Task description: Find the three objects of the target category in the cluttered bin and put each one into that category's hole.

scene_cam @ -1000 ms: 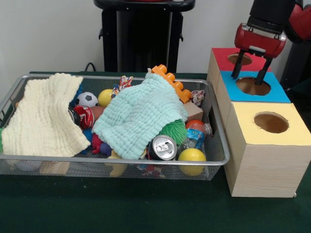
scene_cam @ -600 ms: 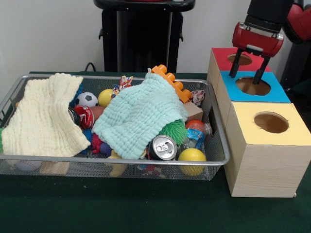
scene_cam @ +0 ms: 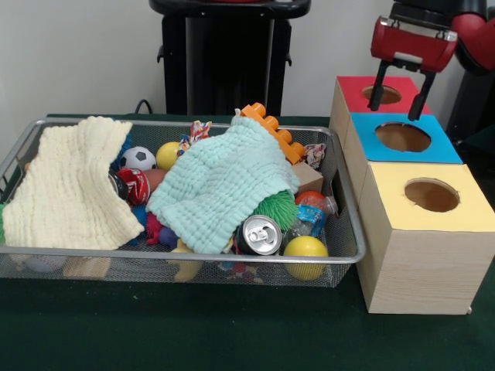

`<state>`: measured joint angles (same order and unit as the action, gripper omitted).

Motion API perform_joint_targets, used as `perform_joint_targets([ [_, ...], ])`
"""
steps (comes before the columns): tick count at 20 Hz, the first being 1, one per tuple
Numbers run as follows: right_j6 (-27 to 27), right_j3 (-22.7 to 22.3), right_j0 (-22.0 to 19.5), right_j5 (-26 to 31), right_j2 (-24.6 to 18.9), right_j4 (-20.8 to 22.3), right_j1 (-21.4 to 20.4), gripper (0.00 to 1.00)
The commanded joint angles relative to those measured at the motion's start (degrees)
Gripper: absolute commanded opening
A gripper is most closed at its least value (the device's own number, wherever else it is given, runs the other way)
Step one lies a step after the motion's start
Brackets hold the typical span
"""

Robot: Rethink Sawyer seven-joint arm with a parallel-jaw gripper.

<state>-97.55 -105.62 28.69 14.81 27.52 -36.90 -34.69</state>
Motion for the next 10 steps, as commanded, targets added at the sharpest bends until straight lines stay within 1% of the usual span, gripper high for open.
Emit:
perform_joint_targets([
  [1, -5.85, -6.28, -4.65, 1.96, -8.75, 4.41, -2.69, 1.0],
  [6, -4.41, -8.15, -8.48, -1.41, -11.23, 7.03, -3.72, 1.0],
  [10, -4.24, -8.77, -10.82, -2.78, -12.45, 9.7, -4.47, 1.0],
])
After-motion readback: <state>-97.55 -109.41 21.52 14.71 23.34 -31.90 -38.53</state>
